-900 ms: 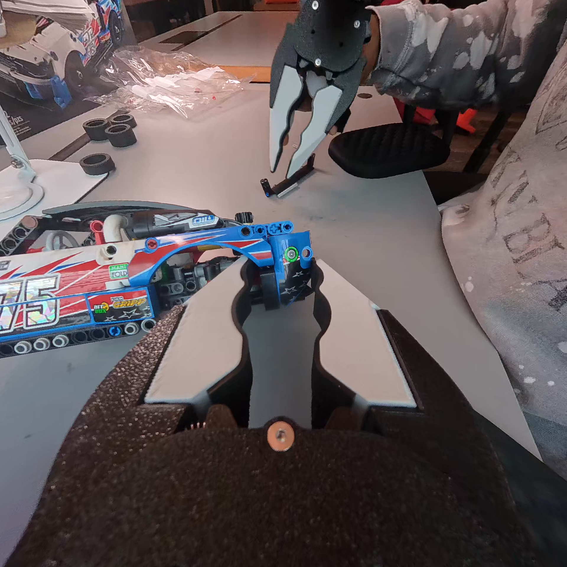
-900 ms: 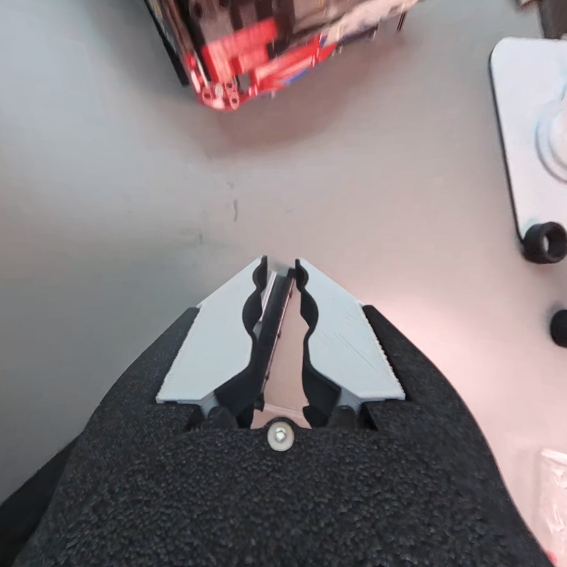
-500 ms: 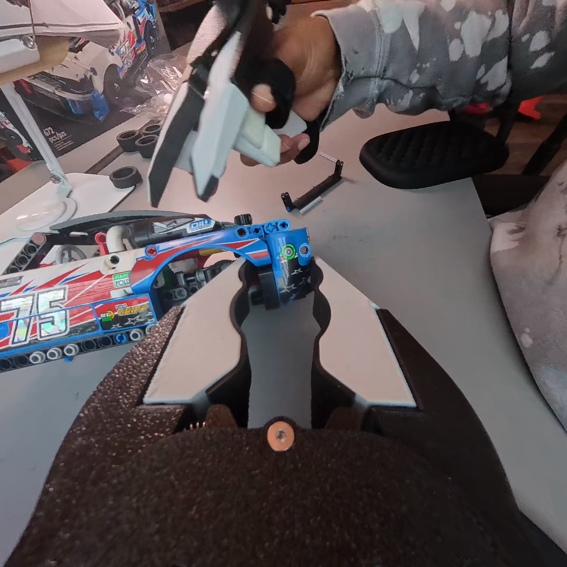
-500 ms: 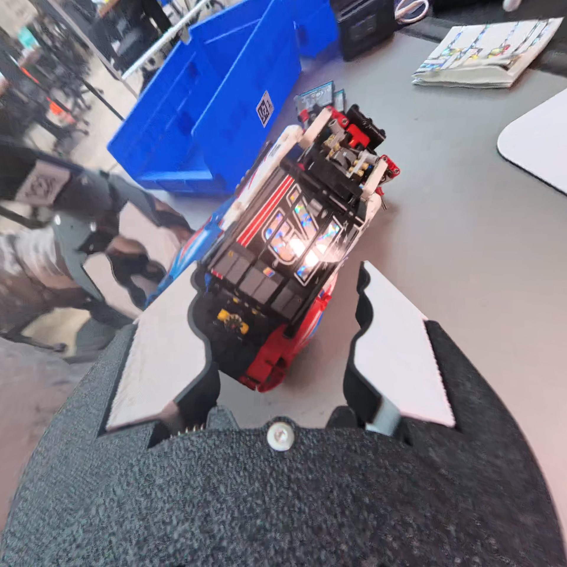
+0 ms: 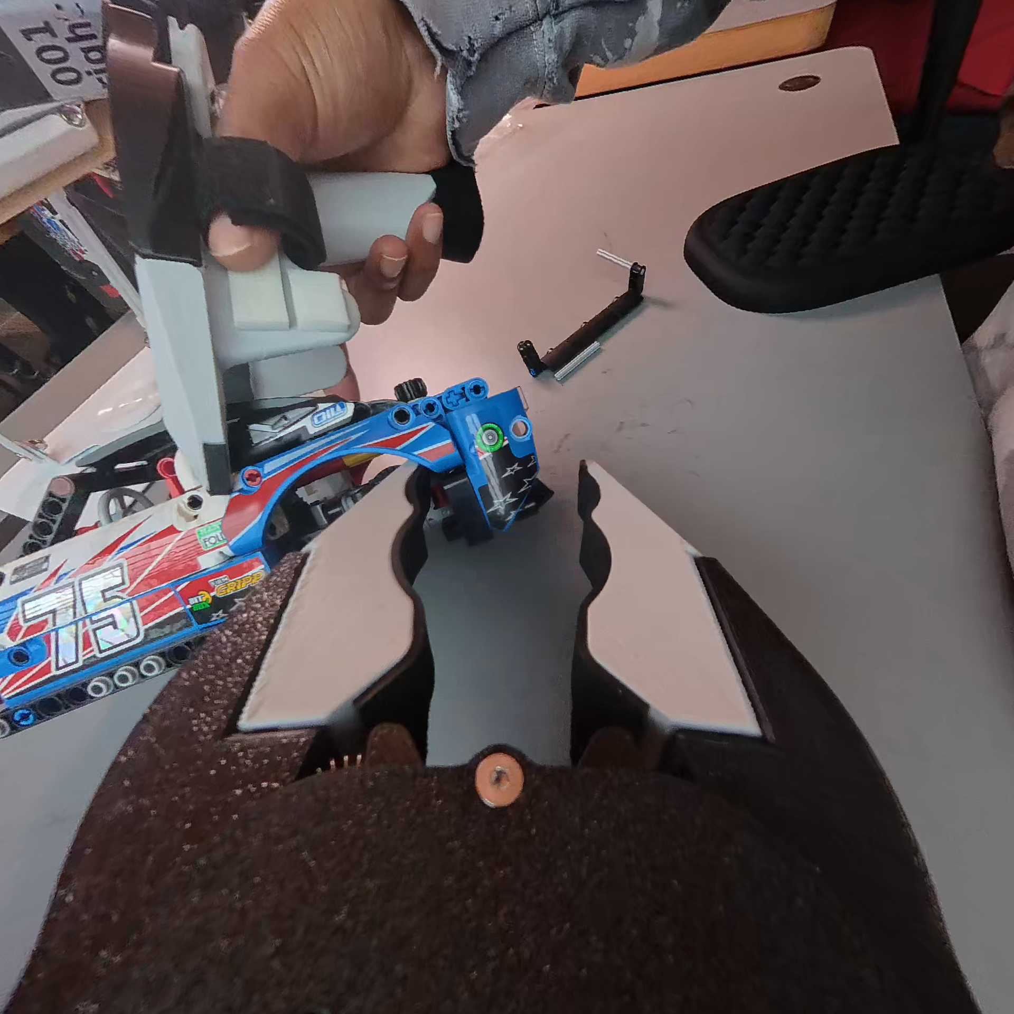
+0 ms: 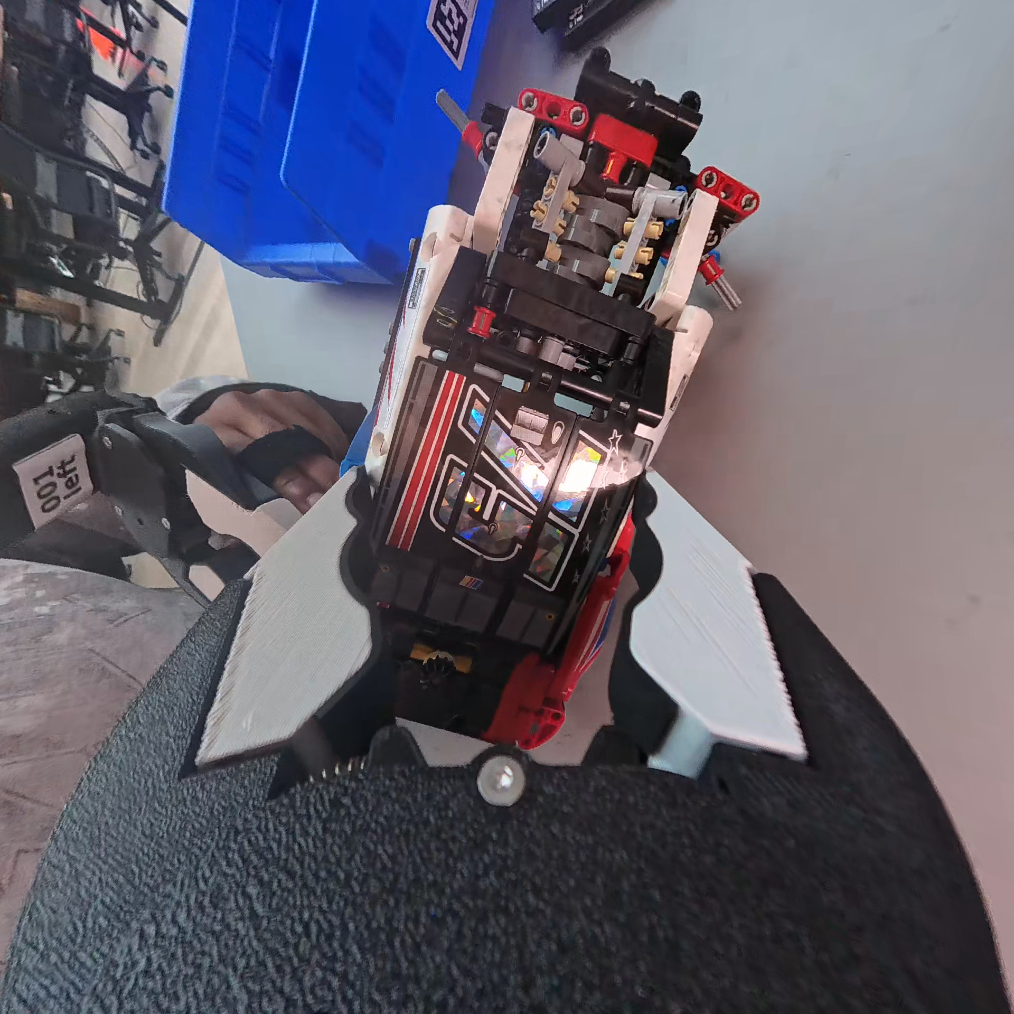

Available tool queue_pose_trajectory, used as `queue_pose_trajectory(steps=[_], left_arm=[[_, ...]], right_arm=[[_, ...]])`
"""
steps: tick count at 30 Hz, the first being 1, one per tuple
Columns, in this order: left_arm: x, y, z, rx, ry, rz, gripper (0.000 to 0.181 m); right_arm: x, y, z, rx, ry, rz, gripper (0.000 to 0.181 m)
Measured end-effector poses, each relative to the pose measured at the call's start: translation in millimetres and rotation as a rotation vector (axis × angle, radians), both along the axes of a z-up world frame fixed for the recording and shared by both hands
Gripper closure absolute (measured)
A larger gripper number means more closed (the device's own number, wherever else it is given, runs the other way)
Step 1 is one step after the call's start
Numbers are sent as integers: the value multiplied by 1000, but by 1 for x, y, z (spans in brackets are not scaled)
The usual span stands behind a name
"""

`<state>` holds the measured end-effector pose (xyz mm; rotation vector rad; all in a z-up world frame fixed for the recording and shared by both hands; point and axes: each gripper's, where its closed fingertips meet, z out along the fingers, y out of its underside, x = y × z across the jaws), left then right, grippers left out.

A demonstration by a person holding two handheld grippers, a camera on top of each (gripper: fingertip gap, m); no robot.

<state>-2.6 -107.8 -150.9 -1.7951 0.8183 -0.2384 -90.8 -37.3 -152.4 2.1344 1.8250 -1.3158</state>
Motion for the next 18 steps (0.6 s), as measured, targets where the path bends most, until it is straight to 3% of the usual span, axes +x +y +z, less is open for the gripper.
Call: queue_pose_trajectory(steps=[5, 11, 14, 18], left_arm=[[-2, 2, 1, 28, 36, 48, 116], [-36, 17, 17, 181, 142, 340, 126], [-30, 17, 13, 156, 117, 313, 125], [-21, 13, 13, 124, 11, 247, 124]], right_arm=[[-7, 2, 10, 20, 11, 24, 86], [-16, 17, 20, 46, 18, -34, 89], [-13, 22, 21, 19, 37, -51, 91], [2, 41, 20, 98, 36, -34, 108]])
